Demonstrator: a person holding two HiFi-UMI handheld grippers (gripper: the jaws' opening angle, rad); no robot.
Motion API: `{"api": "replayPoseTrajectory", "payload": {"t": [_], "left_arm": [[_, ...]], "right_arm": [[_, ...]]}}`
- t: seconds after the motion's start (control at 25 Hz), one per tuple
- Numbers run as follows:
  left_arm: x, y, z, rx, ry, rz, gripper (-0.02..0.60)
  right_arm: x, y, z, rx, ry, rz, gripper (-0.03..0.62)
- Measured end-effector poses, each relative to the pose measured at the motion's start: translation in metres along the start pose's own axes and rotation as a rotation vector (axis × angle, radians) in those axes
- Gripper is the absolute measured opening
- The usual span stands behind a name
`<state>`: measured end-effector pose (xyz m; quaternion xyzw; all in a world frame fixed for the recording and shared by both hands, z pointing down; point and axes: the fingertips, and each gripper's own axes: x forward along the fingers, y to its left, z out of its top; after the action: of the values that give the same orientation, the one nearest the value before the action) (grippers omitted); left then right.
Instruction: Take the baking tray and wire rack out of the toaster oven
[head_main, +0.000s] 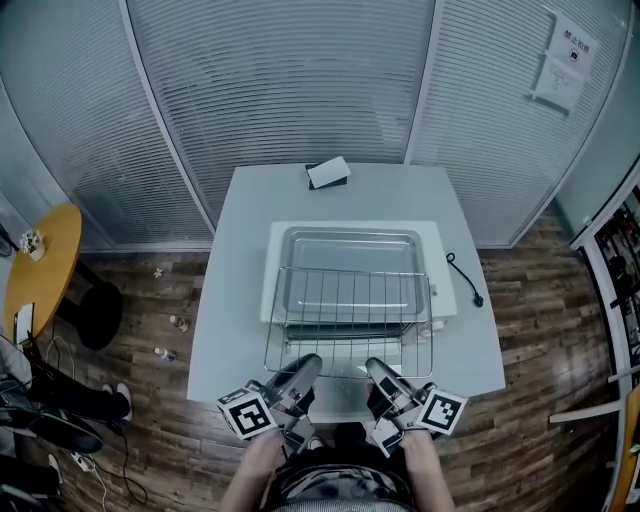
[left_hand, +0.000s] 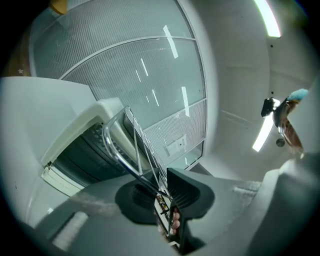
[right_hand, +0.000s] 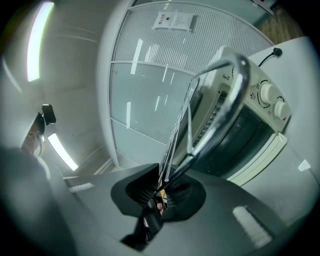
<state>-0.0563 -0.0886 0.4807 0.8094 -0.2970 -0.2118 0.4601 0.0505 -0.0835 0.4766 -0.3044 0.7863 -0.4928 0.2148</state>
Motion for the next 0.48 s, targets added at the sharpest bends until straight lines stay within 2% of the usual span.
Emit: {"api": "replayPoseTrajectory", "payload": {"t": [0.32, 0.48], "left_arm": [[0.026, 0.010, 0.019, 0.005, -0.031, 0.010, 0.038], [0.036, 0.012, 0.029, -0.016, -0.061, 0.006, 0.041]], "right_arm": [[0.023, -0.011, 0.028, -0.021, 0.022, -0.008, 0.032], [0.031, -0.013, 0.040, -0.032, 0.015, -0.011, 0.040]]}}
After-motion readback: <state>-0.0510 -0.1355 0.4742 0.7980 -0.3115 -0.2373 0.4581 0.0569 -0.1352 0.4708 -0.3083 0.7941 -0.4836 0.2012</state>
